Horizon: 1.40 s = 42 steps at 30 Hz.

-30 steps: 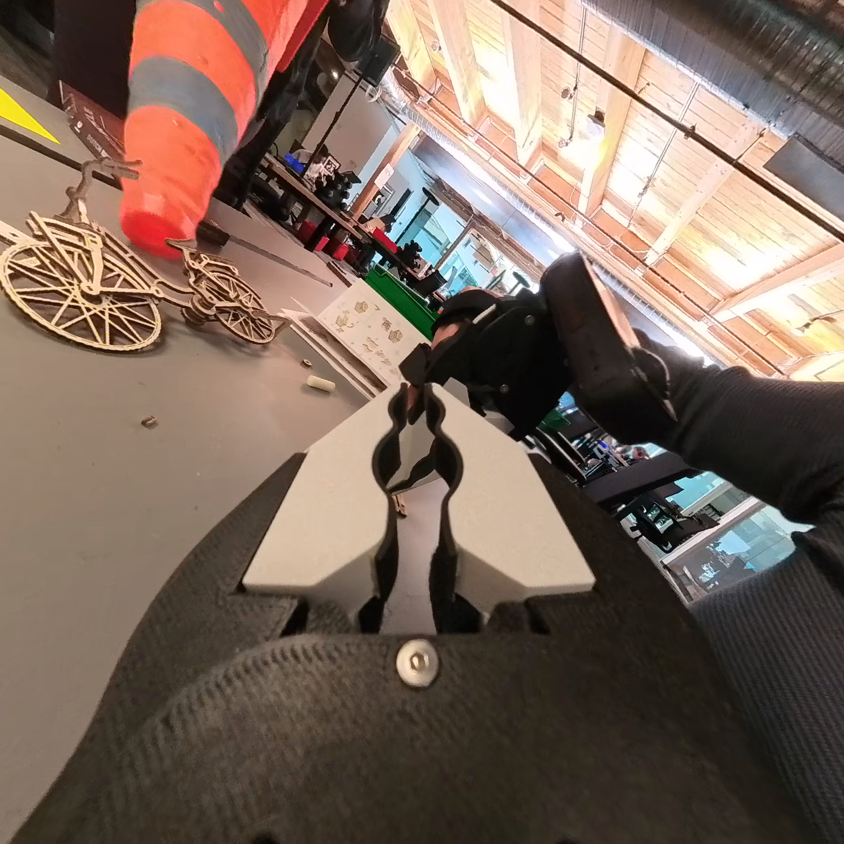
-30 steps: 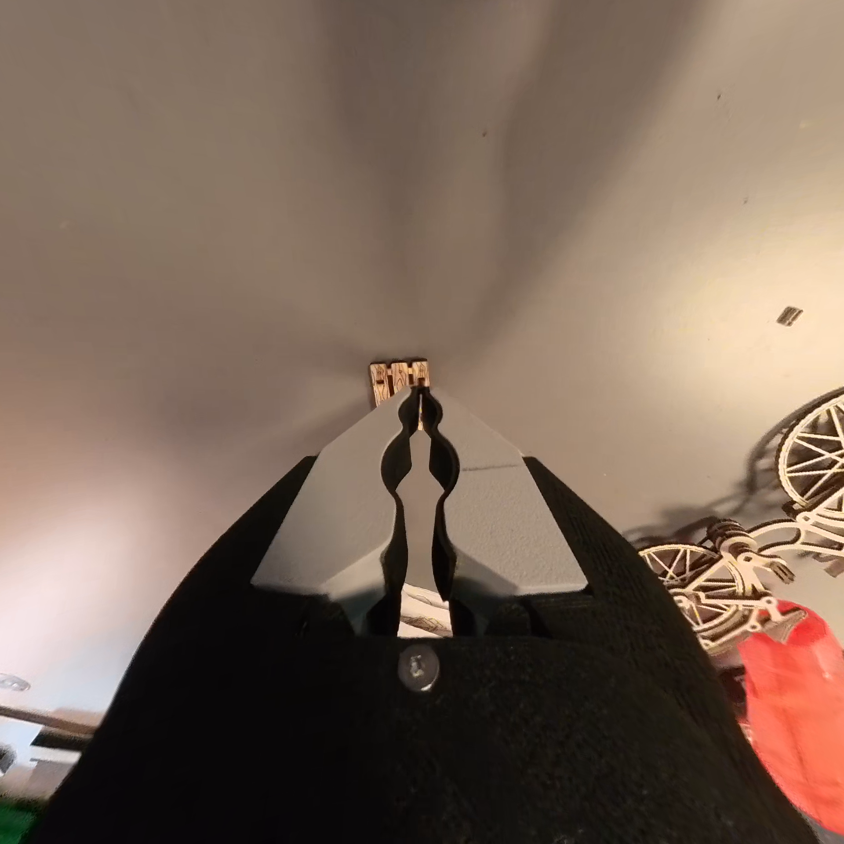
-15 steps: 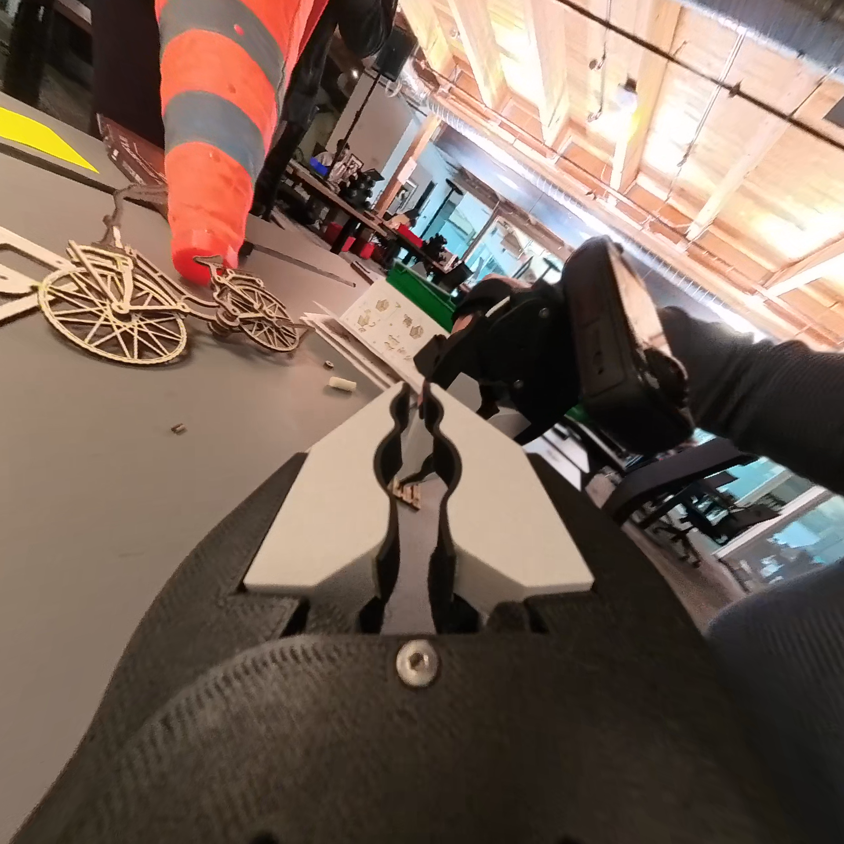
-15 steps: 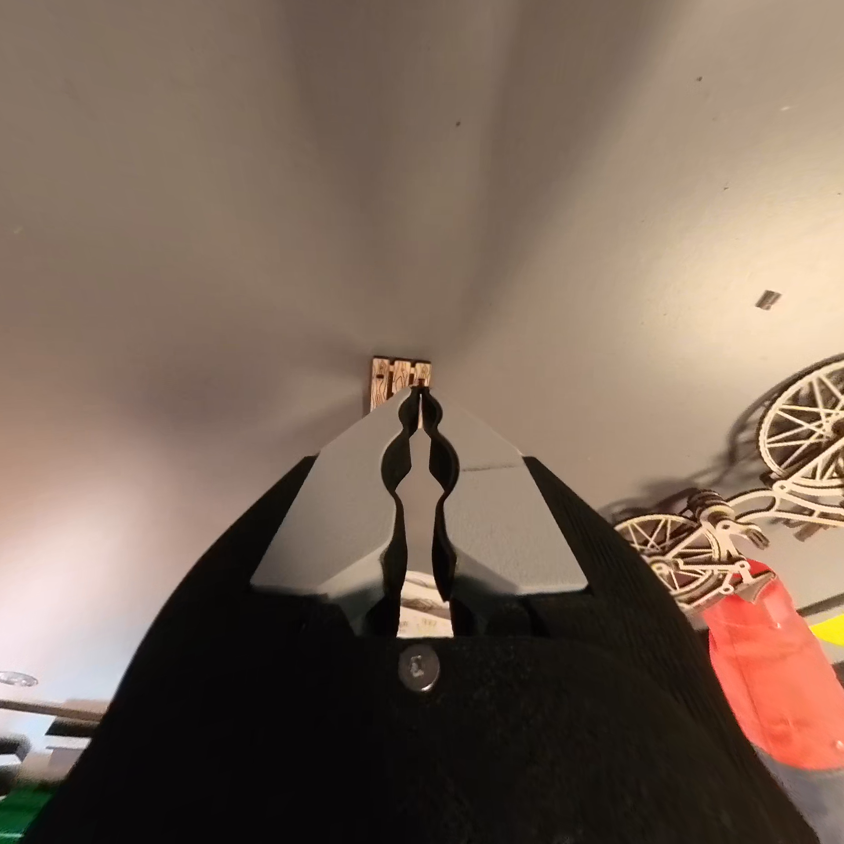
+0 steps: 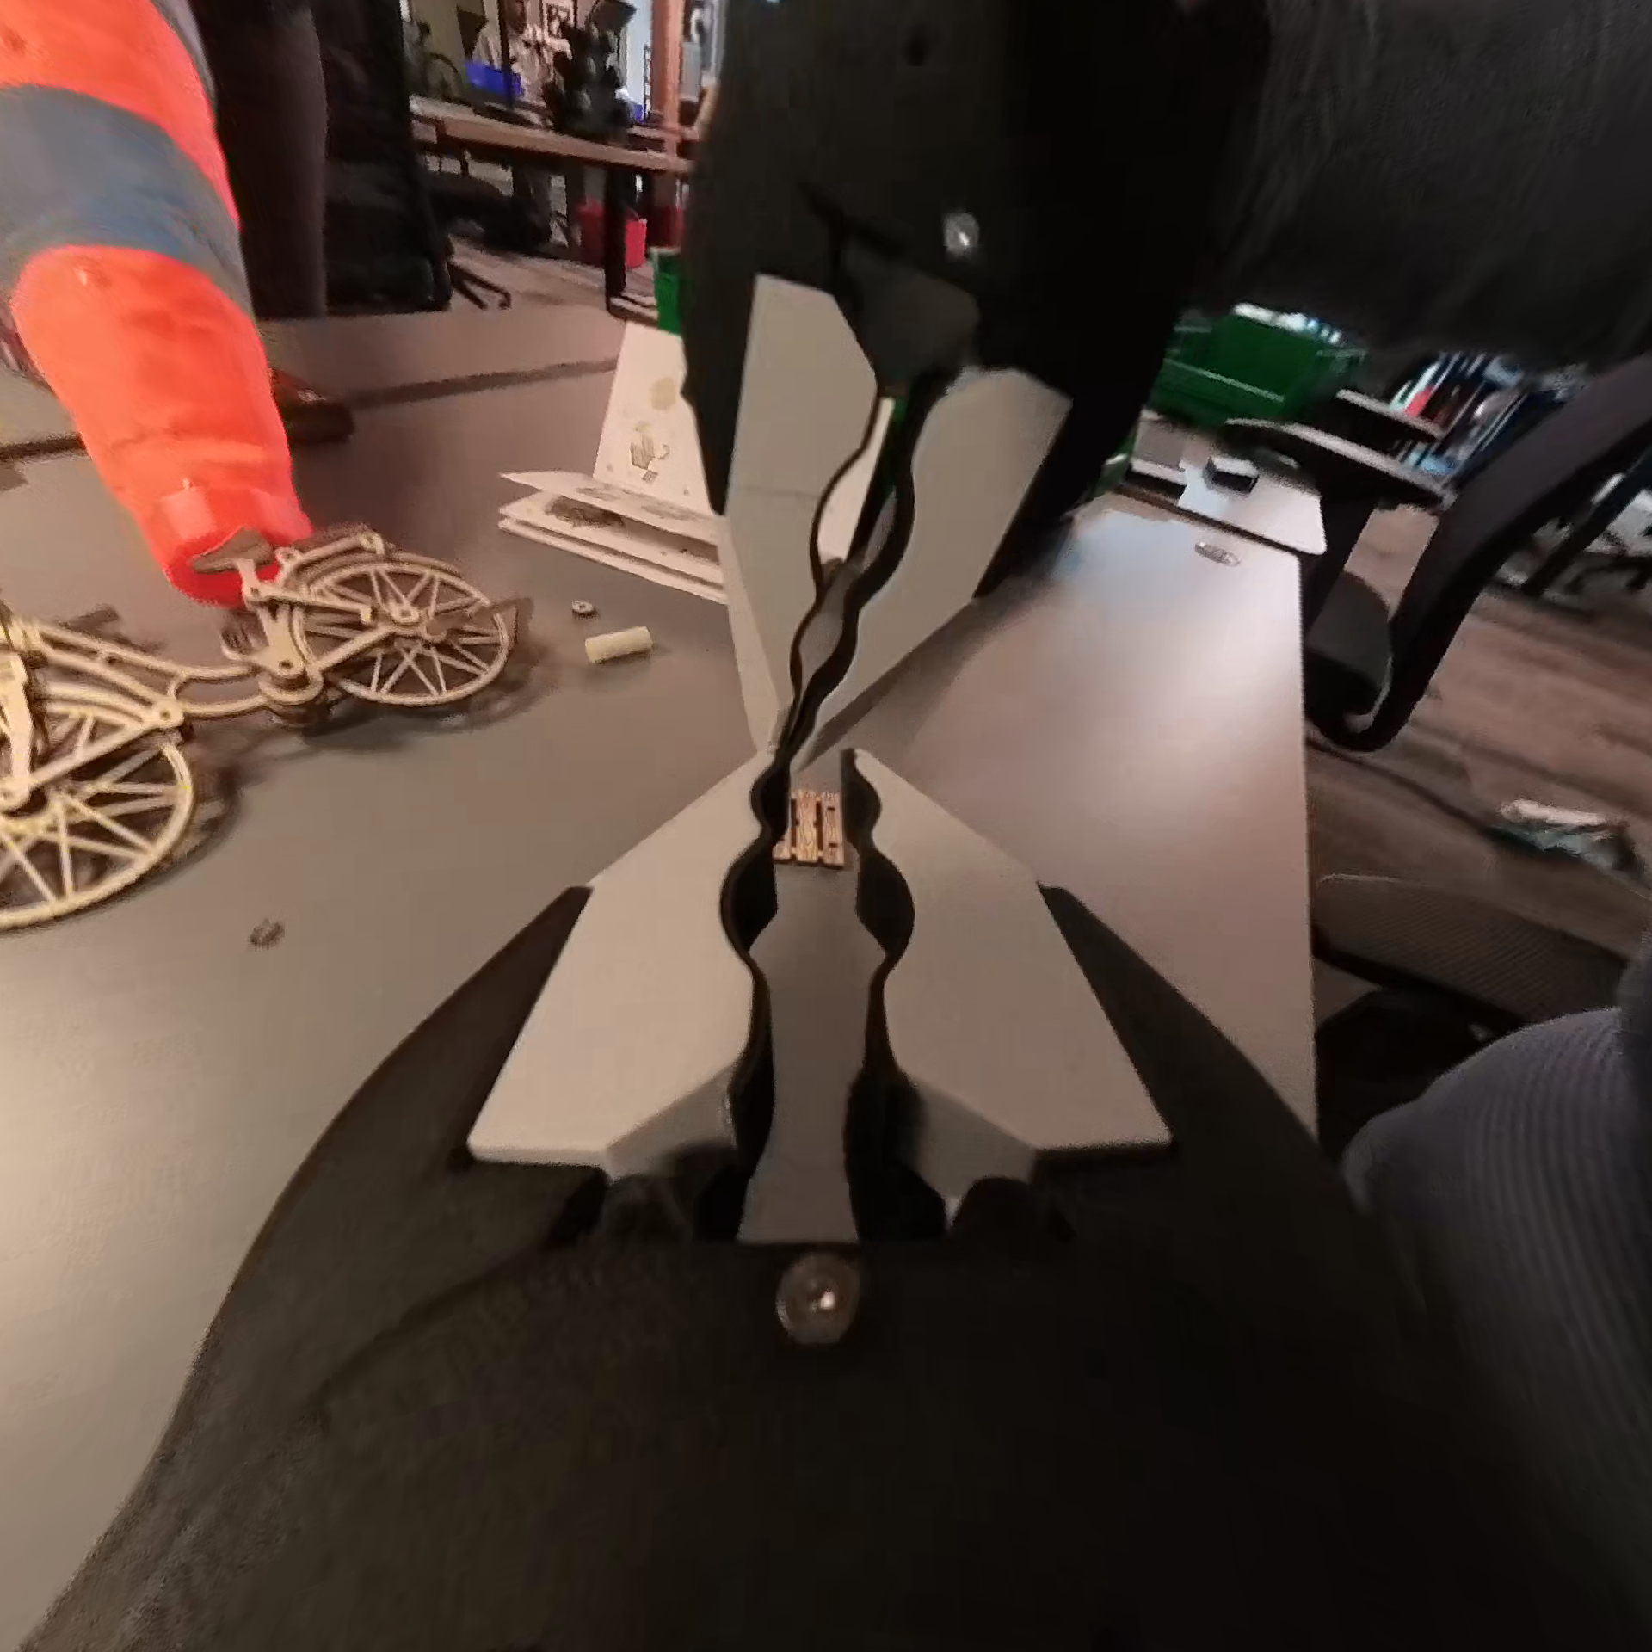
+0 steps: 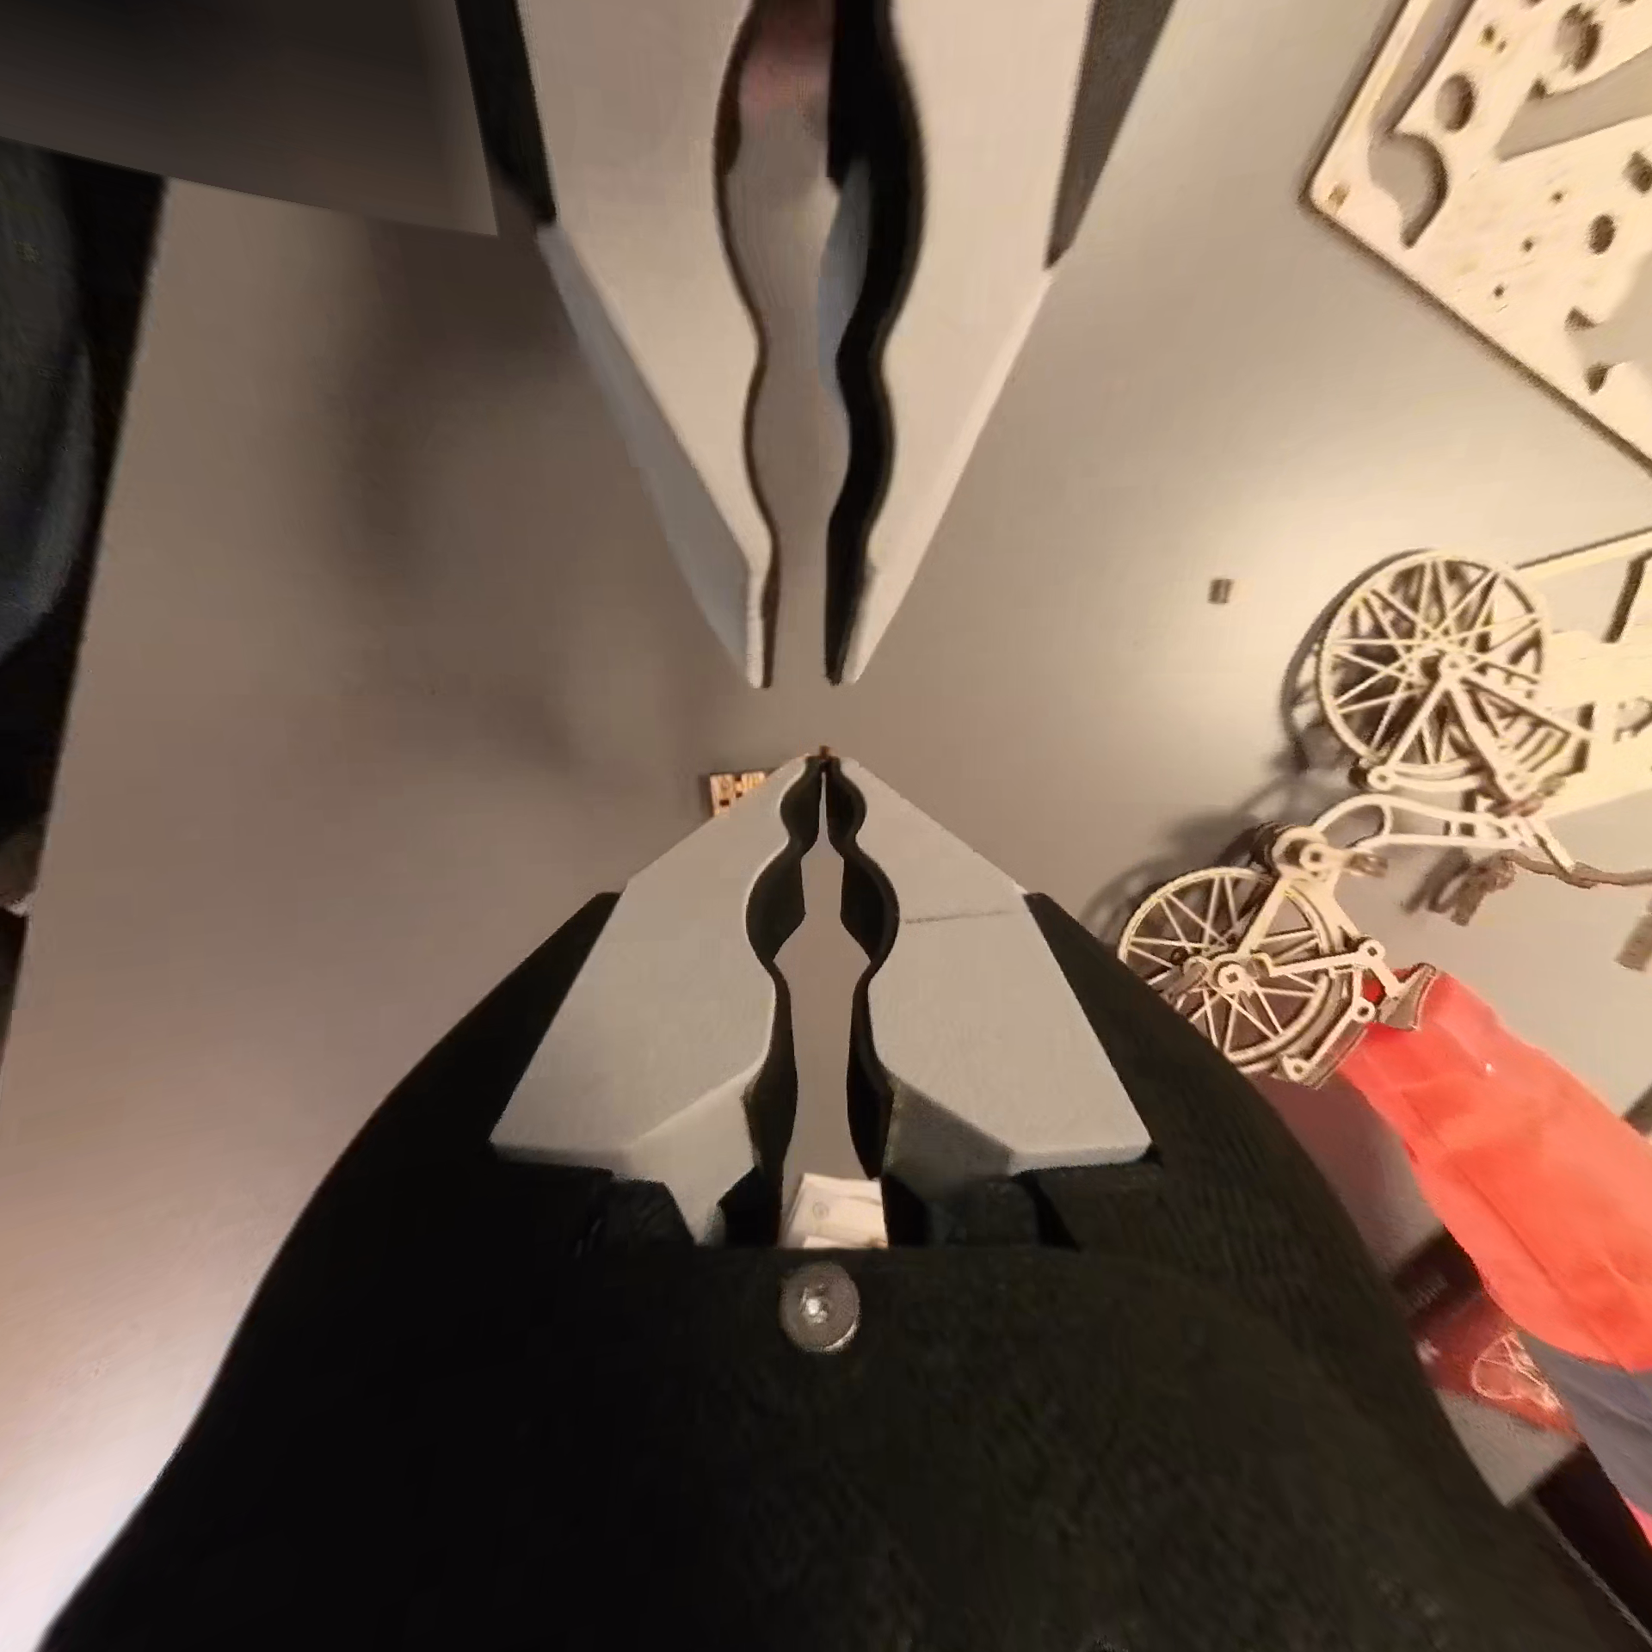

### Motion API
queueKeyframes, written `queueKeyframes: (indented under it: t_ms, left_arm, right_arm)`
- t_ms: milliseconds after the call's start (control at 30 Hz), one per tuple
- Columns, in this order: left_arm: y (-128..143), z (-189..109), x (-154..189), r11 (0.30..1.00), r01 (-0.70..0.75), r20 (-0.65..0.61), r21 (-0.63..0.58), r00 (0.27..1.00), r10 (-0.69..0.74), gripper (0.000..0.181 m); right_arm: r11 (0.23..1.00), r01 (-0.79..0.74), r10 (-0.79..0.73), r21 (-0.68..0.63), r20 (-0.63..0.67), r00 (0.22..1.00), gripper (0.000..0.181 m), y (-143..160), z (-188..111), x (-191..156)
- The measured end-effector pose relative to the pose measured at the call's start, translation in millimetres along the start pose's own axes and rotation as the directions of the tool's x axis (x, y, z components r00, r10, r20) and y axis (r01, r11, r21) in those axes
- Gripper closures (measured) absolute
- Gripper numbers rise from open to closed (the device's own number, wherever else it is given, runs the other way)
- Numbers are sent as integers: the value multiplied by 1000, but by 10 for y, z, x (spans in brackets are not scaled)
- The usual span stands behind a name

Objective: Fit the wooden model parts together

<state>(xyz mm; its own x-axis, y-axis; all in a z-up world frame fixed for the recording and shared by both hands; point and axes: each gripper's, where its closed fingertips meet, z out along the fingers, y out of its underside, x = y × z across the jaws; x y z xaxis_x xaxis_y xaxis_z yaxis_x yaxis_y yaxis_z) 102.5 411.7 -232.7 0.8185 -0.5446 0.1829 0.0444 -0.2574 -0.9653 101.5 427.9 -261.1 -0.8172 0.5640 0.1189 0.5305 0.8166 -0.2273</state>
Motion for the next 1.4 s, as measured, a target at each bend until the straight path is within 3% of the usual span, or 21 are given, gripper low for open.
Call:
queueKeyframes:
  t_ms: [233, 533, 833, 933, 1167, 1400]
  left_arm:
    - [55, 45, 19, 972, -227, 90, -59, 969, 232, 172]
    - [10, 31, 20, 975, -222, 96, -29, 970, 224, 171]
    - [96, 72, 10, 981, -177, 74, -79, 980, 183, 170]
    - [105, 41, -138, 985, -141, 155, -95, 976, 155, 171]
    - [-16, -214, -533, 996, 73, 312, 47, 946, -84, 173]
    - [-52, -333, -659, 996, 52, 406, 70, 911, -76, 173]
  right_arm:
    - [993, -50, 51, 103, -3, 999, 181, -169, -176, 13]
    - [991, -53, 54, 122, -1, 999, 181, -226, -208, 11]
    - [989, -69, 67, 132, 12, 998, 181, -218, -183, 9]
    - [997, -62, 61, 55, 18, 998, 181, -85, -95, 3]
    - [986, -5, 16, -164, 60, 998, 181, 193, 193, -94]
    - [960, 10, 20, -280, 104, 994, 181, 310, 332, -144]
